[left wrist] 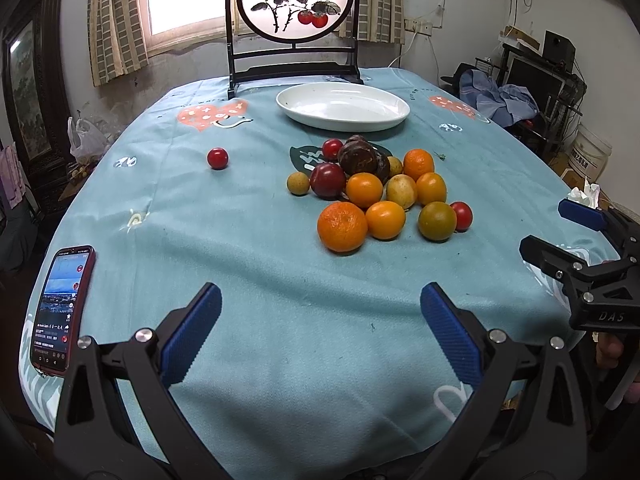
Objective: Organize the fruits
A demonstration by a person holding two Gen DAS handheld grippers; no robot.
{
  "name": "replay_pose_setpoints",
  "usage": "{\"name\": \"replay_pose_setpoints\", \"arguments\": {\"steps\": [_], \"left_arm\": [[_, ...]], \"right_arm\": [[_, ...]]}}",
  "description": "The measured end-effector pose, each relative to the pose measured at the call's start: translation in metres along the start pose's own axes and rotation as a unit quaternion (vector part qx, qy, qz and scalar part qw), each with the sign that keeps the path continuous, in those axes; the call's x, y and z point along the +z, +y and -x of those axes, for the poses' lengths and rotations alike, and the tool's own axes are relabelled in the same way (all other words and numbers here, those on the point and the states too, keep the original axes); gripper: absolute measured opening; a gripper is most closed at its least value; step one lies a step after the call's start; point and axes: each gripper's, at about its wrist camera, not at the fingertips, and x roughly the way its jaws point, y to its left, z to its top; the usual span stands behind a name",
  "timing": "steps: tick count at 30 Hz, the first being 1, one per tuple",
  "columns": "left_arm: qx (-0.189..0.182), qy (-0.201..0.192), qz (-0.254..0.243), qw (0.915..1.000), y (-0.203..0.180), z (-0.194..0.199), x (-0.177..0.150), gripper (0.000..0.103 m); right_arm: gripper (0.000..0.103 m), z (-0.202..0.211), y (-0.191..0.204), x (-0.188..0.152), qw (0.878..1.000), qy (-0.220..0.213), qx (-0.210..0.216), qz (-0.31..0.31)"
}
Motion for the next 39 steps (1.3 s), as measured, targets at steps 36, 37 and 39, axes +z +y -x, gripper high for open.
{"name": "replay_pose_setpoints", "arguments": {"steps": [36,37,39], "left_arm": [[0.001,0.007,0.003,1.0,0.002,-0.006,-0.002,0.101],[0.0,0.007,0.004,1.0,0.002,-0.007,-0.001,0.101],[0.0,0.006,0.003,1.0,0.002,-0.007,-0.001,0.101]], "right_arm": [[0.102,-0.016,0.002,-0.008,1.0,0.006,0.003,-0.001],[0.102,-0.016,0.003,-0.008,1.0,0.007,0.003,-0.001],[0.102,-0.016,0.003,-0.008,1.0,0.007,0.004,-0.002]]}}
